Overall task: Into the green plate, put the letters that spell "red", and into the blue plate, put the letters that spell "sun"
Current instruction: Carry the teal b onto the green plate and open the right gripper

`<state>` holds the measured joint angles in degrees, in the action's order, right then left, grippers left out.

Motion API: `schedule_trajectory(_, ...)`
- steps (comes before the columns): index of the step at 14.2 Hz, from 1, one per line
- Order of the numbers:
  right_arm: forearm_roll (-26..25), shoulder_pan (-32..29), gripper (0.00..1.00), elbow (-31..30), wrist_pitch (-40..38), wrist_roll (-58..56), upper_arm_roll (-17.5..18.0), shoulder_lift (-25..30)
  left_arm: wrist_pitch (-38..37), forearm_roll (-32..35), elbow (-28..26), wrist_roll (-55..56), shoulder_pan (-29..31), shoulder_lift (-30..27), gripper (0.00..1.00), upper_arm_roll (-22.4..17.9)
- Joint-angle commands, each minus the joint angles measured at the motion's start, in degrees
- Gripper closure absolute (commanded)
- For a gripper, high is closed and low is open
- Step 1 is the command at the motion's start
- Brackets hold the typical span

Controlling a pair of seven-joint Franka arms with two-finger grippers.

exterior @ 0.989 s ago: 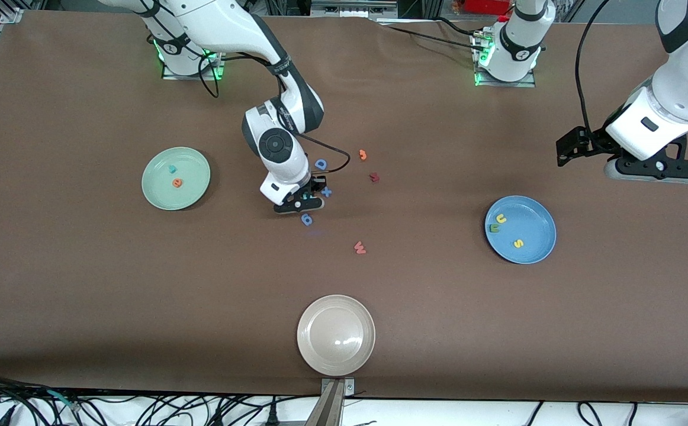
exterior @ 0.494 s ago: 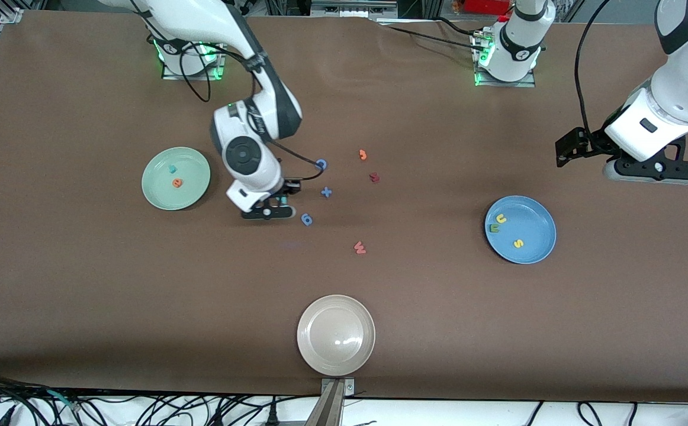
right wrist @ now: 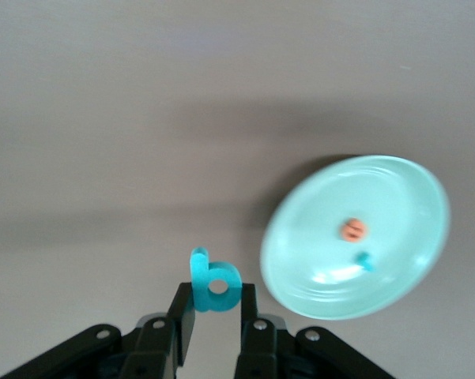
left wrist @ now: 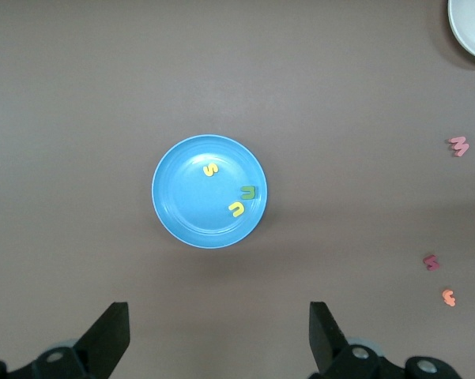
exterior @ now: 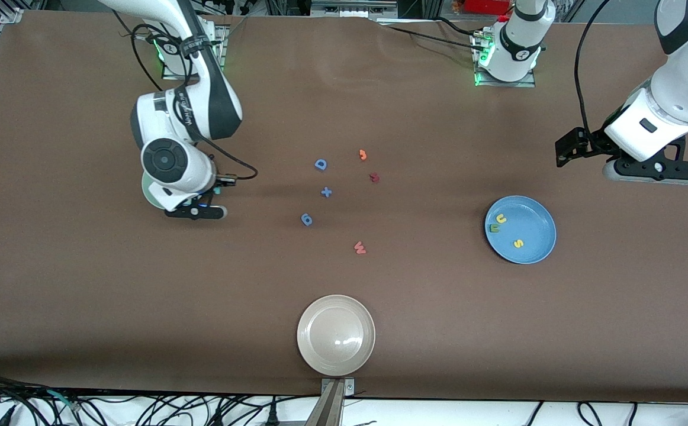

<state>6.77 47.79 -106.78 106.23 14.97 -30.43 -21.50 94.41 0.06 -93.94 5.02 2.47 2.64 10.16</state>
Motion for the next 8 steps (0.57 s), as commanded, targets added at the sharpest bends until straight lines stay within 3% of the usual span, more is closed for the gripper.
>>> schedule_trajectory(1, -1.6, 0.5, 0.91, -6.3, -0.1, -5.0, -3.5, 4.4, -1.2, 0.0, 2.3, 0.5, -0.2, 0.9, 0.0, 0.2)
schedule_trajectory(3, -1.6, 0.5, 0.91, -11.9, 3.0, -6.9, -5.7, 5.7, -1.2, 0.0, 2.5, 0.5, -0.3, 1.3, 0.0, 0.3)
schedule_trajectory(6, -1.6, 0.5, 0.91, -23.4, 14.1, -9.2, -7.0, 8.8, -1.2, 0.0, 2.5, 0.5, -0.4, 1.3, 0.0, 0.3)
schedule_trajectory(8, -1.4, 0.4, 0.91, -26.4, 17.3, -11.7, -7.4, 8.5, -1.3, 0.0, 2.5, 0.5, -0.4, 1.3, 0.0, 0.3)
